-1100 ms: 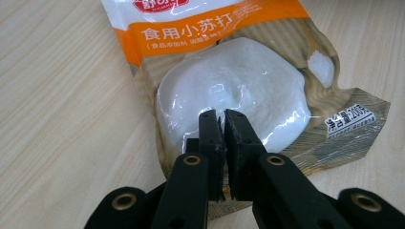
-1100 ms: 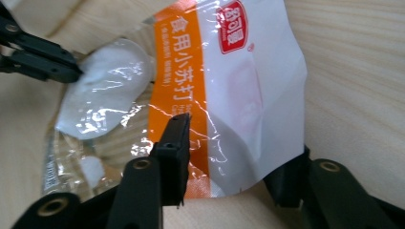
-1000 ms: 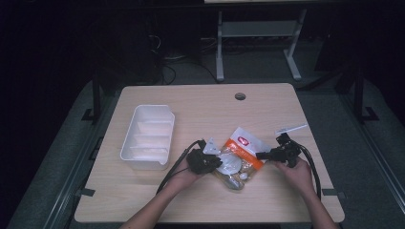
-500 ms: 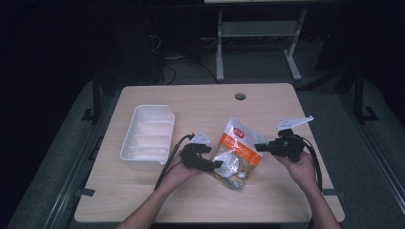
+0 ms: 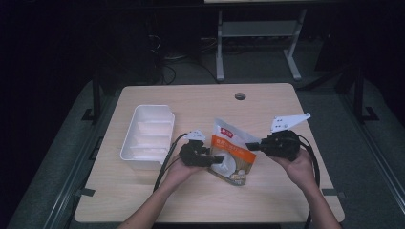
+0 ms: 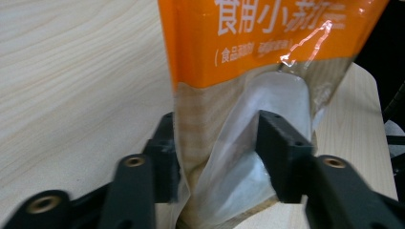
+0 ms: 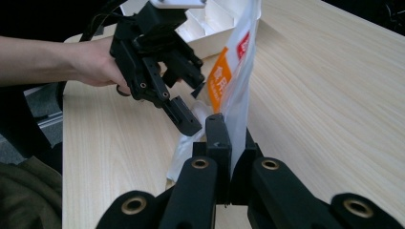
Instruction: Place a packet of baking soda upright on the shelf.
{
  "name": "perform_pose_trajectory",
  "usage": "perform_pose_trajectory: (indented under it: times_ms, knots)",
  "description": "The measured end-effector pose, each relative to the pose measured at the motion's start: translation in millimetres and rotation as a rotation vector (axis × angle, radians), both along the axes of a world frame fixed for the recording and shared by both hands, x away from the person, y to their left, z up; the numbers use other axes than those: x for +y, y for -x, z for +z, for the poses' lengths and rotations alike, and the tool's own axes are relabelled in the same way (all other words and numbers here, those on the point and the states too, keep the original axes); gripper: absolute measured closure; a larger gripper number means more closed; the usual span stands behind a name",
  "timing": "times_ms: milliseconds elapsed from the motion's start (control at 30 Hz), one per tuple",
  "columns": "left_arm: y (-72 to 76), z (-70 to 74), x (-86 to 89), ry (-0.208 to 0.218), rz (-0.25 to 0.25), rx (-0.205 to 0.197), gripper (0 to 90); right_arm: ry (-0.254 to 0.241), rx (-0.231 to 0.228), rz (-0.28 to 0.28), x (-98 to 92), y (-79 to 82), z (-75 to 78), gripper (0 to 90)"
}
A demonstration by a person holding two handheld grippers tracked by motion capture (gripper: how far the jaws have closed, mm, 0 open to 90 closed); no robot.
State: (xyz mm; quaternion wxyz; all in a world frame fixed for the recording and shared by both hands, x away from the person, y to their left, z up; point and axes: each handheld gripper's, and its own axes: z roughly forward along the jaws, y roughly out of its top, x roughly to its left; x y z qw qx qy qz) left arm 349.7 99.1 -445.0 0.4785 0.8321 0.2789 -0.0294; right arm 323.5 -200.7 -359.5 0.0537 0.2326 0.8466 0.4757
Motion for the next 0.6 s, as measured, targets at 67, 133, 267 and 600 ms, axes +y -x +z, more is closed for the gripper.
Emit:
perform_pose_trajectory:
  times_ms: [67,133,267,600]
  knots:
    - [0.9,-0.8,2.6,0.010,-0.002,0.013,67.1,-0.003,0.002,-0.009,-1.6,-1.9,-1.1,90.0]
    - [2.4,-1.4,4.1,0.010,-0.001,0.008,72.6,-0.014,0.012,-0.014,-2.0,-3.6,-3.4,89.9]
    - [5.3,-2.0,5.7,0.007,-0.003,0.001,77.0,-0.030,0.017,-0.029,-2.3,-6.3,-8.5,88.4]
    - [11.5,-4.0,7.7,0.000,0.009,-0.032,82.5,-0.061,0.104,-0.079,-12.8,-13.1,-37.3,60.3]
